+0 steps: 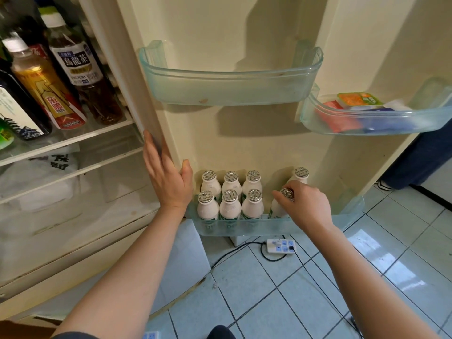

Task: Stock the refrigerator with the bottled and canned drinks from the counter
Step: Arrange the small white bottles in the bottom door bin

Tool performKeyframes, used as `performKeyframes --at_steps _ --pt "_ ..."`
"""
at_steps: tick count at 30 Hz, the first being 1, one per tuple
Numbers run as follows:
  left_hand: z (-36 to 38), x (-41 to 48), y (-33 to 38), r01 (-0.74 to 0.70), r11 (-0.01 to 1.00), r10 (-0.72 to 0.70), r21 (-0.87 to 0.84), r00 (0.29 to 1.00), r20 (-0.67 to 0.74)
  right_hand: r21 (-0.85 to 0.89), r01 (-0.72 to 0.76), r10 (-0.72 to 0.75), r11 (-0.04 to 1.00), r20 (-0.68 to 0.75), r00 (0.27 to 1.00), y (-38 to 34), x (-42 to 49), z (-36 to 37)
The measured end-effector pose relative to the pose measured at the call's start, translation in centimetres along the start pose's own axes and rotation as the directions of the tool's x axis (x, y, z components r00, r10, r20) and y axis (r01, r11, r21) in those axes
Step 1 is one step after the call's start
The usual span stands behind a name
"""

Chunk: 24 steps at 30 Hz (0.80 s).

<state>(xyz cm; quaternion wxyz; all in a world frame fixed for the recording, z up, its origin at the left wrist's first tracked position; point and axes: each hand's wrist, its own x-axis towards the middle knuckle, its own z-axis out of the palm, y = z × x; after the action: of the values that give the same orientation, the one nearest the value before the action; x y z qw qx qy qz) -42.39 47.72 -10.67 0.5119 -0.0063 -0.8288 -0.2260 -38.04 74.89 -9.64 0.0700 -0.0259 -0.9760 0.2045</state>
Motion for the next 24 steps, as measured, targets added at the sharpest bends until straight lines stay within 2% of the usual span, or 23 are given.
performKeyframes --at_steps 5,11,16,18,22,24 --pt "-0.1 0.1 0.0 0.002 1.0 -0.002 -0.002 1.0 0.001 -0.076 -0.031 0.031 0.997 0.005 0.999 -0.7 -0.2 -0.1" --pt "-0.1 0.0 -0.1 -0.014 1.0 0.014 0.001 1.0 0.006 0.002 0.038 -0.038 0.999 0.156 0.987 0.2 0.2 -0.7" --pt "-0.1 0.1 0.0 -0.019 1.0 0.019 0.001 1.0 -0.003 -0.016 0.04 -0.039 0.999 0.076 0.996 0.3 0.3 -0.6" --pt "-0.1 0.1 0.0 -0.024 1.0 0.024 -0.001 1.0 -0.003 0.017 0.032 -0.033 0.999 0.073 0.997 0.5 0.2 -0.5" --pt "-0.1 0.1 0.0 -0.014 1.0 0.014 0.0 1.0 -0.002 0.119 0.054 -0.074 0.991 0.166 0.983 1.2 0.1 -0.3" --pt "-0.1 0.1 0.0 -0.011 1.0 0.011 0.002 1.0 -0.002 0.144 0.038 -0.061 0.989 0.154 0.986 1.3 0.0 -0.1"
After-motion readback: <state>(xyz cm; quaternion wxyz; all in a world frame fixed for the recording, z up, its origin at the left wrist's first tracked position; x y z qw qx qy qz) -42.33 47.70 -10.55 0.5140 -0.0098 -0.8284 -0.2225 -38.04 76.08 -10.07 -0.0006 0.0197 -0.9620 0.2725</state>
